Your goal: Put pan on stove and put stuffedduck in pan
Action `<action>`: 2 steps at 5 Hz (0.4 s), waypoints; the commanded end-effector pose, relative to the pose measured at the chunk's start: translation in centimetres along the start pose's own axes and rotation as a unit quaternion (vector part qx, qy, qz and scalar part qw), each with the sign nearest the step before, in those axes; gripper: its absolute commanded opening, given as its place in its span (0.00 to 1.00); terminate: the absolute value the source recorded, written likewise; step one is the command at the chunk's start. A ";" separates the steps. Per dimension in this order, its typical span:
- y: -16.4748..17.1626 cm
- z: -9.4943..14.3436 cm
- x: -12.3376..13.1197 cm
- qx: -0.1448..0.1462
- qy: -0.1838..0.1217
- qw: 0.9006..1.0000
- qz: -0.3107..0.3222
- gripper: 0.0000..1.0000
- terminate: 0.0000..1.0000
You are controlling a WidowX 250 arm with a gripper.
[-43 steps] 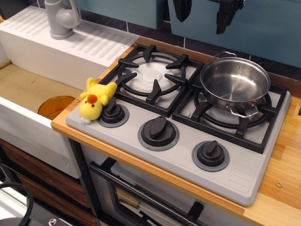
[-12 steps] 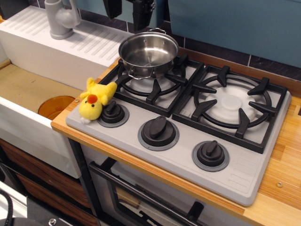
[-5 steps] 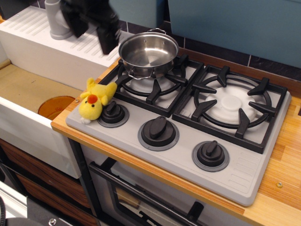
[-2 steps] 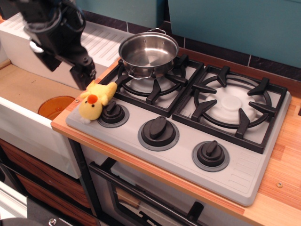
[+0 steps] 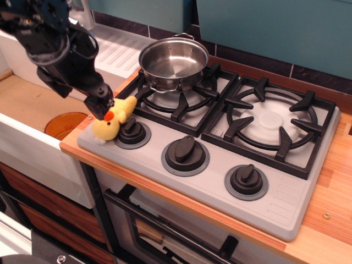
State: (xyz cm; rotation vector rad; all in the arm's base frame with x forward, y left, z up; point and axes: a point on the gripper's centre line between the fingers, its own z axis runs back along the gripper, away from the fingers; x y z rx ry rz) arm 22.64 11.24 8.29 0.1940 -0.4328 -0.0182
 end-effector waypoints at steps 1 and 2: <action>-0.2 -2.4 0.3 0.015 -0.038 0.999 0.009 1.00 0.00; 0.2 -4.0 0.0 0.021 -0.061 0.998 0.006 1.00 0.00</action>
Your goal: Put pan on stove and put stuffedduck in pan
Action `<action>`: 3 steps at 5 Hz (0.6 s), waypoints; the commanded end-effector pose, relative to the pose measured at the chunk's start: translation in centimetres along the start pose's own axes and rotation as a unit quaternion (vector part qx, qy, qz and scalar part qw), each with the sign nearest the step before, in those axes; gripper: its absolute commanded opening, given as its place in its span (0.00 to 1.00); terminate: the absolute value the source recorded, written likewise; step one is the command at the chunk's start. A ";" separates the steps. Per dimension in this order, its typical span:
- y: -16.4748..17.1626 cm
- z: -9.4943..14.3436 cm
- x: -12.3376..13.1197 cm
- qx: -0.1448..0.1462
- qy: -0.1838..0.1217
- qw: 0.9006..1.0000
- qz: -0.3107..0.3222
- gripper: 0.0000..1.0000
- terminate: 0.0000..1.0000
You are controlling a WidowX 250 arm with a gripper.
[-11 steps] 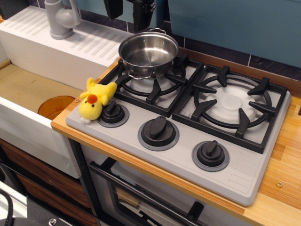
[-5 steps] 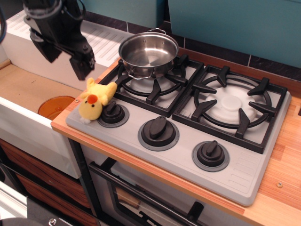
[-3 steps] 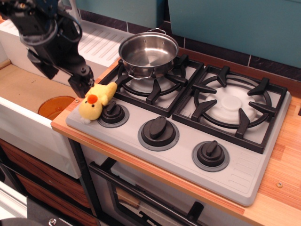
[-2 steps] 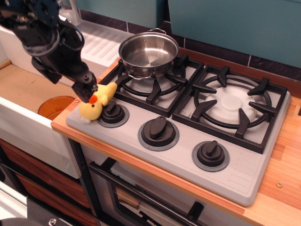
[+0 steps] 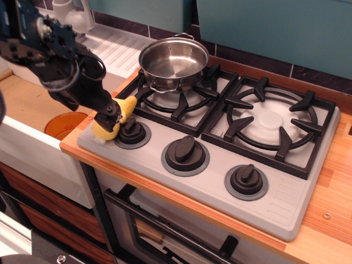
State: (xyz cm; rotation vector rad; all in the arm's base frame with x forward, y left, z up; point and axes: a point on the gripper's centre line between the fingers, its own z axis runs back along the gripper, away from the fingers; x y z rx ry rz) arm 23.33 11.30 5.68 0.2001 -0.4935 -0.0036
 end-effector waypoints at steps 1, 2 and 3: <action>1.1 -2.7 0.4 0.011 -0.035 0.999 -0.003 1.00 0.00; 1.2 -3.5 0.2 0.007 -0.026 1.000 0.002 1.00 0.00; 1.0 -3.7 0.2 0.006 -0.013 1.000 0.008 1.00 0.00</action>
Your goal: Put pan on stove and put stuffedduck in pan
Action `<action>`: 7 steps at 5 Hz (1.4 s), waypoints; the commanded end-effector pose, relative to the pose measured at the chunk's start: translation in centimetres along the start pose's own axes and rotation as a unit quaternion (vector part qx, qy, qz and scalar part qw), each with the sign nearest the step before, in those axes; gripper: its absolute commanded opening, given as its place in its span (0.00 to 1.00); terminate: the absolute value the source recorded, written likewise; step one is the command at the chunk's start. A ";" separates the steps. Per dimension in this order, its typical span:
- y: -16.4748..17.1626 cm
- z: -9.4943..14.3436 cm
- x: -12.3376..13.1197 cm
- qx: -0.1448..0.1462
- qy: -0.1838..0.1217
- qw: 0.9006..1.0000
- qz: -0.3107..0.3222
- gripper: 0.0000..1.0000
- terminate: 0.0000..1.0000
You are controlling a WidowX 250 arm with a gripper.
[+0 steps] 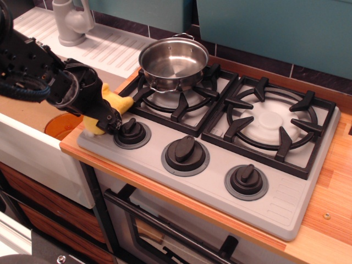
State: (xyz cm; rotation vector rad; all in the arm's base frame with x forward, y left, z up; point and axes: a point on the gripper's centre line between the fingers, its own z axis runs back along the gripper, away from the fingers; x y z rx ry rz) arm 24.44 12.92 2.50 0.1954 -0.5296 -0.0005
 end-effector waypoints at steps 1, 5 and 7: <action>0.2 0.2 1.4 0.006 0.024 1.000 0.006 0.00 0.00; 1.9 8.4 8.2 -0.017 0.122 0.992 -0.020 0.00 0.00; 0.9 8.9 13.7 -0.029 0.141 0.989 -0.029 0.00 0.00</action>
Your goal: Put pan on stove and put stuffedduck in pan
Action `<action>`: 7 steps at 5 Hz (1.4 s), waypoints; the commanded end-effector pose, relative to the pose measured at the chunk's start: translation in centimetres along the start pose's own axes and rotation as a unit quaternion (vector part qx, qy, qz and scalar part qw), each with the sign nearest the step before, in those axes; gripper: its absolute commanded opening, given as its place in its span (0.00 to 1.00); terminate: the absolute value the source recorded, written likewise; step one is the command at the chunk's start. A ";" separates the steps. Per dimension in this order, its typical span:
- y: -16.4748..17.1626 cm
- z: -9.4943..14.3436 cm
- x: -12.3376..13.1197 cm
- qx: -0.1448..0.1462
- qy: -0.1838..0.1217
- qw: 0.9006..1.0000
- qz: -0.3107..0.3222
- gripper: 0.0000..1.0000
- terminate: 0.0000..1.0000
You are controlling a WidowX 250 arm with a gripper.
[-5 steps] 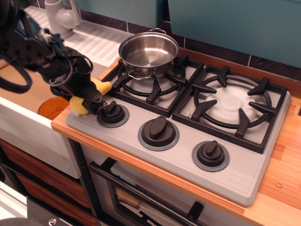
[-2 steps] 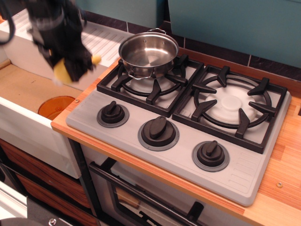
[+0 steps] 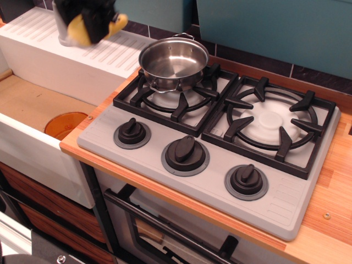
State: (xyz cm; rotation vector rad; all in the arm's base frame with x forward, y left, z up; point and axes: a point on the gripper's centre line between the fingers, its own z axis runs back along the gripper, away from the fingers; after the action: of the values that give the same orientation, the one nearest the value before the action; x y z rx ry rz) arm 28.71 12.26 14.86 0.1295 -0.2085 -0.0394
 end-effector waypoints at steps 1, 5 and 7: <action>-1.7 1.6 4.6 0.011 -0.013 1.000 0.006 0.00 0.00; -4.2 -1.7 7.5 0.005 -0.055 0.998 0.000 1.00 0.00; -4.0 -1.6 8.0 0.002 -0.049 0.999 -0.005 1.00 0.00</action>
State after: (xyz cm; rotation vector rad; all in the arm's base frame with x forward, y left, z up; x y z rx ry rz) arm 35.67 7.95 12.92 0.1190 -0.2507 -0.0577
